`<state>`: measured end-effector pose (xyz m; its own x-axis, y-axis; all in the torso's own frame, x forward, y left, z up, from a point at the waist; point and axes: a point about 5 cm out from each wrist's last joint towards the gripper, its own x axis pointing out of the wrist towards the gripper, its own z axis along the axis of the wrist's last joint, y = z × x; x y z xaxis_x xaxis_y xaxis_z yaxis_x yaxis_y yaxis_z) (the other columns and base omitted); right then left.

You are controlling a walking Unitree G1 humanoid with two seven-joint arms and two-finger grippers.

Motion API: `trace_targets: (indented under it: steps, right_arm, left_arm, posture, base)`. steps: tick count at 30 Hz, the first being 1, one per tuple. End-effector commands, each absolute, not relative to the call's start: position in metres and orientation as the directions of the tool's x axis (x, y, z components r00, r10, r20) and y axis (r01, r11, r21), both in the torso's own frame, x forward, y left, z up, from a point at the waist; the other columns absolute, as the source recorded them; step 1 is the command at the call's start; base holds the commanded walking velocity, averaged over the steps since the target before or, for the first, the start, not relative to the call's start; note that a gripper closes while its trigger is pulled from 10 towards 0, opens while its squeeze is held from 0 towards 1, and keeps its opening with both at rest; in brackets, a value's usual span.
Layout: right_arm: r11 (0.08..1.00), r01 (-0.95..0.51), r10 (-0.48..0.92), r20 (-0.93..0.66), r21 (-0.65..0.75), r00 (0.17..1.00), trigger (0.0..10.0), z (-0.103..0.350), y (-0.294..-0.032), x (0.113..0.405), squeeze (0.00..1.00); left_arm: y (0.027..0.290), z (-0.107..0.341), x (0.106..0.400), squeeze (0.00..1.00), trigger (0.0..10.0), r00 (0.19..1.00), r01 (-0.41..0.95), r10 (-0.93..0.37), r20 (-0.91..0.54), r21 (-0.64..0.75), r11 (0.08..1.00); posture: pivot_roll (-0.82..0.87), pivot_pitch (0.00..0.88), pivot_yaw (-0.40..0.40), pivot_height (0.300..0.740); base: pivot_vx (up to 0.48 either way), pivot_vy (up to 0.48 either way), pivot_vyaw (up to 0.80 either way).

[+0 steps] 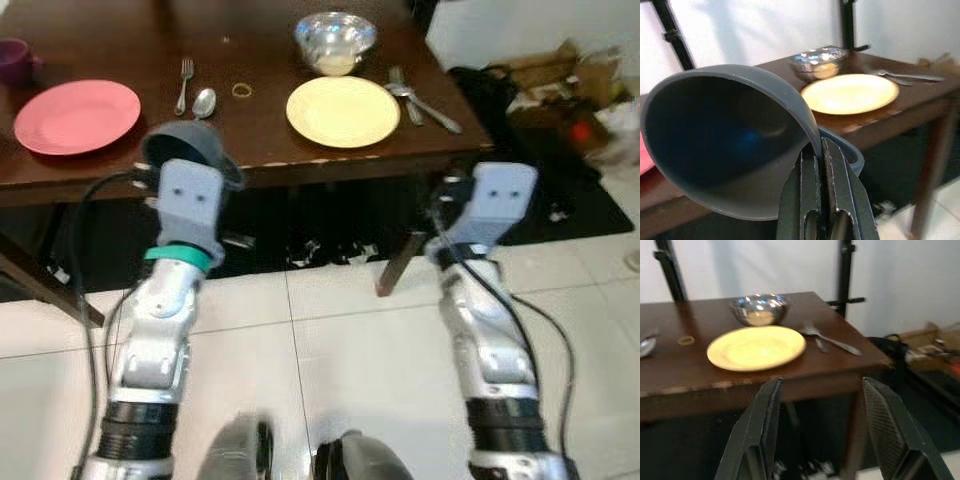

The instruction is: Setting the table

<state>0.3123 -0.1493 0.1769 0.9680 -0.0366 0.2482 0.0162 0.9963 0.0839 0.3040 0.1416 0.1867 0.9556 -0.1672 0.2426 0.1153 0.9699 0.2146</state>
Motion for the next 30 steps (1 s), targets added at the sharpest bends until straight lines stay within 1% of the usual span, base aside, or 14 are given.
trace_targets:
  steps: [1,13,16,26,28,30]
  right_arm:
    - [0.995,0.007,-0.03,0.227,0.104,0.973,10.0,0.1725,-0.1459,0.3114,0.0]
    - [0.993,0.012,-0.037,0.221,0.114,0.974,10.0,0.173,-0.1467,0.3114,0.0]
    - [0.993,0.013,-0.038,0.219,0.113,0.975,10.0,0.1729,-0.147,0.3112,0.0]
    - [0.994,0.009,-0.033,0.217,0.113,0.976,10.0,0.1732,-0.1468,0.3112,0.0]
    - [0.994,-0.022,-0.001,0.208,0.108,0.978,10.0,0.1723,-0.1443,0.3113,0.0]
    - [0.995,-0.036,0.015,0.207,0.096,0.978,10.0,0.1725,-0.1432,0.3111,0.0]
  left_arm:
    - [0.1469,0.1856,0.3029,0.0,10.0,0.961,0.096,-0.15,0.232,0.228,0.969]
    - [0.1457,0.1864,0.3035,0.0,10.0,0.963,0.099,-0.151,0.225,0.227,0.969]
    - [0.1456,0.1863,0.3037,0.0,10.0,0.964,0.097,-0.148,0.221,0.225,0.969]
    - [0.1452,0.1847,0.3045,0.0,10.0,0.97,0.097,-0.136,0.199,0.195,0.976]
    - [0.1453,0.1829,0.3058,0.0,10.0,0.976,0.092,-0.124,0.177,0.178,0.98]
    - [0.1454,0.1816,0.3063,0.0,10.0,0.98,0.085,-0.114,0.162,0.18,0.98]
  posture:
    - [0.04,0.042,0.0,0.74]
    - [0.04,0.047,0.003,0.74]
    - [0.04,0.049,0.003,0.74]
    - [0.03,0.049,0.001,0.74]
    - [0.03,0.047,0.001,0.74]
    - [0.03,0.046,0.0,0.74]
  base:
    - [-0.48,0.0,0.0]
    - [-0.472,0.0,0.0]
    - [-0.33,0.0,0.0]
    - [0.0,0.0,0.0]
    - [0.0,0.0,0.0]
    - [0.0,0.0,0.79]
